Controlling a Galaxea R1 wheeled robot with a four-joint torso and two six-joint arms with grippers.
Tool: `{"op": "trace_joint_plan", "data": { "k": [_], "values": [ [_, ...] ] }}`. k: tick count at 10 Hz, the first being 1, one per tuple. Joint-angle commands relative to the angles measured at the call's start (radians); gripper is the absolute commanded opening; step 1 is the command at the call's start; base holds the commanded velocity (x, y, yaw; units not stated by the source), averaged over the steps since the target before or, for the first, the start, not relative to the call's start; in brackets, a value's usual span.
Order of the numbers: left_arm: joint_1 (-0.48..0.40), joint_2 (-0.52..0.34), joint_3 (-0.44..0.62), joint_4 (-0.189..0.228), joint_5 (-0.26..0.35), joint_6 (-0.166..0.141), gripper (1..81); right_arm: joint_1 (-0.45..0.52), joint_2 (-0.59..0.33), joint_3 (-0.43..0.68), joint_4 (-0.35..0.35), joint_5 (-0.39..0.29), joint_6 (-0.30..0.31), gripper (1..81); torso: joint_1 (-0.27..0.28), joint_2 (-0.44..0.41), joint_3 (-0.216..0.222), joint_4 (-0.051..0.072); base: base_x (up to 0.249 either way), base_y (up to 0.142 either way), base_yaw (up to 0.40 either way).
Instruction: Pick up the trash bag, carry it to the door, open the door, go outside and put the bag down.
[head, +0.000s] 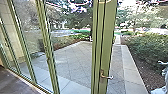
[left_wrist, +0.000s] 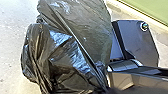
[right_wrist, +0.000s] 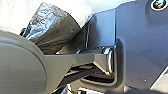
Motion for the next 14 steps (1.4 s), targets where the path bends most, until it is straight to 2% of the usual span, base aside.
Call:
{"op": "trace_joint_plan", "data": {
  "k": [1,3,6,10,12,14],
  "values": [
    [-0.051,-0.001,0.002,-0.001,0.052,-0.002,1.0,0.06,-0.214,0.286,-0.003,-0.051,-0.003,81.1,0.001,0.0,0.0,0.0,0.0,0.0,0.0],
    [-0.051,0.004,-0.001,0.001,0.052,-0.002,1.0,0.074,-0.317,0.444,-0.003,-0.051,-0.003,81.1,0.001,0.0,0.0,0.0,0.0,0.0,0.0],
    [-0.051,0.007,-0.001,0.001,0.052,0.0,1.0,0.094,-0.429,0.603,-0.007,-0.016,-0.004,81.1,0.001,0.0,0.0,0.0,0.0,0.0,0.0],
    [-0.054,0.018,-0.002,0.006,0.052,0.0,1.0,0.141,-0.581,0.795,0.0,-0.016,-0.001,81.1,0.001,0.0,0.0,0.0,0.0,0.0,0.0],
    [-0.056,0.021,-0.002,0.004,0.052,0.001,1.0,0.189,-0.672,0.88,0.051,-0.016,0.002,81.1,0.001,0.0,0.0,0.0,0.0,0.0,0.0],
    [-0.055,0.022,-0.001,0.002,0.052,0.001,1.0,0.235,-0.747,0.959,0.065,-0.017,0.002,81.1,0.001,0.0,0.0,0.0,0.0,0.0,0.0]
  ]
}}
